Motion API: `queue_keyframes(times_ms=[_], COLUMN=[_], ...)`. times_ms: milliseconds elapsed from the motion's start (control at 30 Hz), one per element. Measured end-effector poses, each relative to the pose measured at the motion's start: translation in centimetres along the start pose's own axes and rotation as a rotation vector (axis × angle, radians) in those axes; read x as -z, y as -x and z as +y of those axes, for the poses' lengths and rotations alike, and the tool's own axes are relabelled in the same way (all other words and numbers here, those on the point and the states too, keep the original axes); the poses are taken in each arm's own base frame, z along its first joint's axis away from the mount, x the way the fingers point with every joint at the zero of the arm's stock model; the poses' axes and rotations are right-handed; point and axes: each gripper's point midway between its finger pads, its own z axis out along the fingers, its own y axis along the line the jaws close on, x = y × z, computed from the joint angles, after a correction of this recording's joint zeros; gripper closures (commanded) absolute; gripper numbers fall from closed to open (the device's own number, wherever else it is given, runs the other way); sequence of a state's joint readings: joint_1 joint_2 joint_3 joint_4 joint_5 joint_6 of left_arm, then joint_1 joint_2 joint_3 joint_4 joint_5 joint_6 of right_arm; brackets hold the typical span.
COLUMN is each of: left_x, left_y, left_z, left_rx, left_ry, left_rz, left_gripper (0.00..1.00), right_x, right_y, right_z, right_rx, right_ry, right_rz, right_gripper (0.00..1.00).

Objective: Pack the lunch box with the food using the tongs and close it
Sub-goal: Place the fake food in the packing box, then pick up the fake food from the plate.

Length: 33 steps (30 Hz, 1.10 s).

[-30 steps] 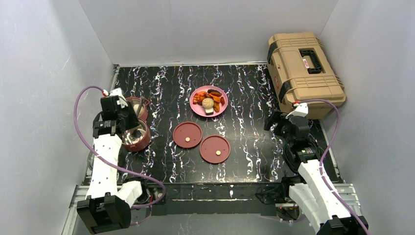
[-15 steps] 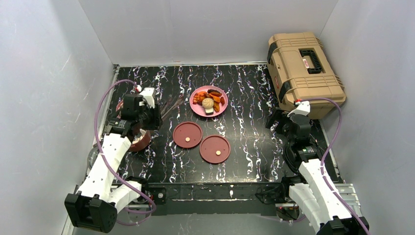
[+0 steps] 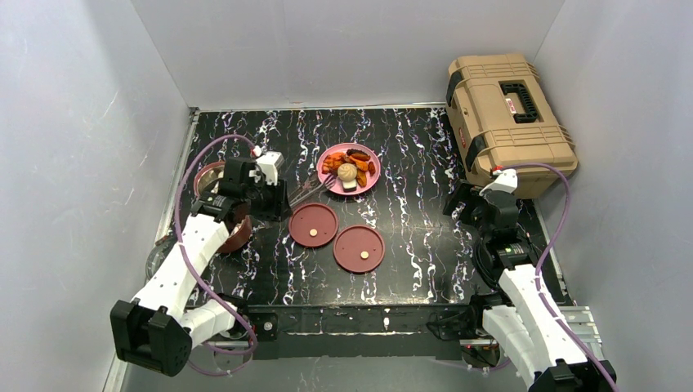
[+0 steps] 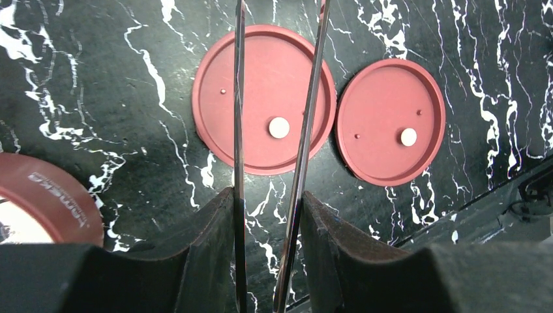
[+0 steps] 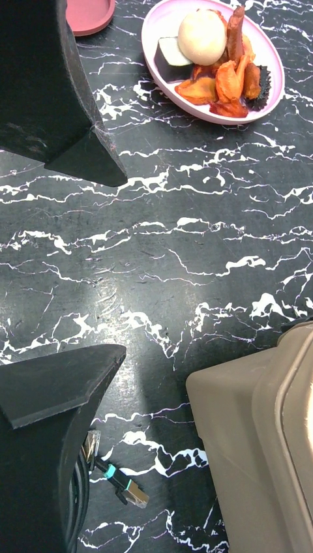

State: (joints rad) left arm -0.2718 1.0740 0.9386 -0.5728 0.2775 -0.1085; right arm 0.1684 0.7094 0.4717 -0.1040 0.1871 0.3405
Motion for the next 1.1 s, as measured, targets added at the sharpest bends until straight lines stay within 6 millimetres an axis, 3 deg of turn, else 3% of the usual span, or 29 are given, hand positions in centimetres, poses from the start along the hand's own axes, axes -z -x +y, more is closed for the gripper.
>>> queue_keyframes(times_ms=[267, 833, 1100], left_x=[-1.6, -4.0, -5.3], left_y=[-0.7, 3.4, 3.2], left_z=[-1.3, -1.9, -2.0], left_rx=[-0.021, -0.107, -0.113], left_ry=[-0.034, 0.03, 0.029], left_rz=[0.073, 0.07, 0.107], left_gripper=[0.62, 0.59, 0.58], right_x=[-0.3, -0.3, -0.5], right_y=[-0.5, -0.6, -0.6], right_z=[0.0, 0.1, 0.1], right_rx=[-0.003, -0.009, -0.014], right_ry=[0.0, 0.002, 0.002], right_rz=[0.024, 0.026, 0.025], right_gripper=[0.0, 0.0, 0.0])
